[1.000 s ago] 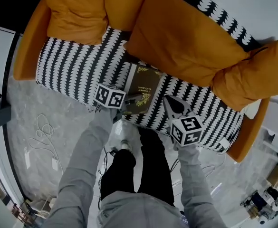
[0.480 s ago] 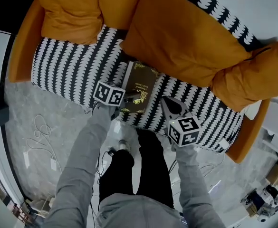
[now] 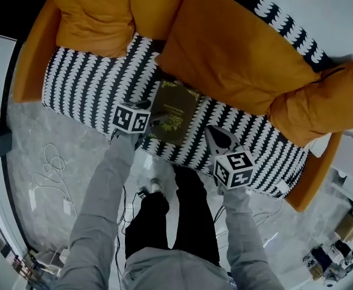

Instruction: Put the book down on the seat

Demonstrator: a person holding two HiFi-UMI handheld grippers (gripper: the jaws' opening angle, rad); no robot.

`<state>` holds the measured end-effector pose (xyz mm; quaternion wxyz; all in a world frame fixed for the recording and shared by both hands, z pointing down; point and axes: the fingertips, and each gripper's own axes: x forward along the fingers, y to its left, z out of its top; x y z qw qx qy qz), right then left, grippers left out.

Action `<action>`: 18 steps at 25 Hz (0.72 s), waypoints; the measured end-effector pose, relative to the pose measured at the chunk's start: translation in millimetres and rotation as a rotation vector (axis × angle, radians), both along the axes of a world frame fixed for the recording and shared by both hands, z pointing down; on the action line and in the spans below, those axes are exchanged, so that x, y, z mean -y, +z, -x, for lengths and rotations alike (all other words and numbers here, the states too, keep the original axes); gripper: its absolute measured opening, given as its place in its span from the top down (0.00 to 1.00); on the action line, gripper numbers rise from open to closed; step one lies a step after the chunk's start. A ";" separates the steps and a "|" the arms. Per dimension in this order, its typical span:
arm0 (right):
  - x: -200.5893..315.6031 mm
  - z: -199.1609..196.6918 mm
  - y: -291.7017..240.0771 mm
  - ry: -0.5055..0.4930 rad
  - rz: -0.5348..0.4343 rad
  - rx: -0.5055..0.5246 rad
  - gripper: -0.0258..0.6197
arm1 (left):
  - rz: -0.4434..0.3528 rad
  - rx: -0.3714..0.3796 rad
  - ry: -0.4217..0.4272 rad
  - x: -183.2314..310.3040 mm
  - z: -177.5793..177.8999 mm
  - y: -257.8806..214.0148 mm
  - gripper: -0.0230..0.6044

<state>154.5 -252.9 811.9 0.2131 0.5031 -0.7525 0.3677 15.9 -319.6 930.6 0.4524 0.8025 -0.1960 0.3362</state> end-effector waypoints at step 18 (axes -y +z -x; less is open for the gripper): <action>47.3 -3.9 -87.8 -0.042 -0.041 -0.056 0.91 | -0.261 0.117 -0.002 35.0 36.7 -110.0 0.67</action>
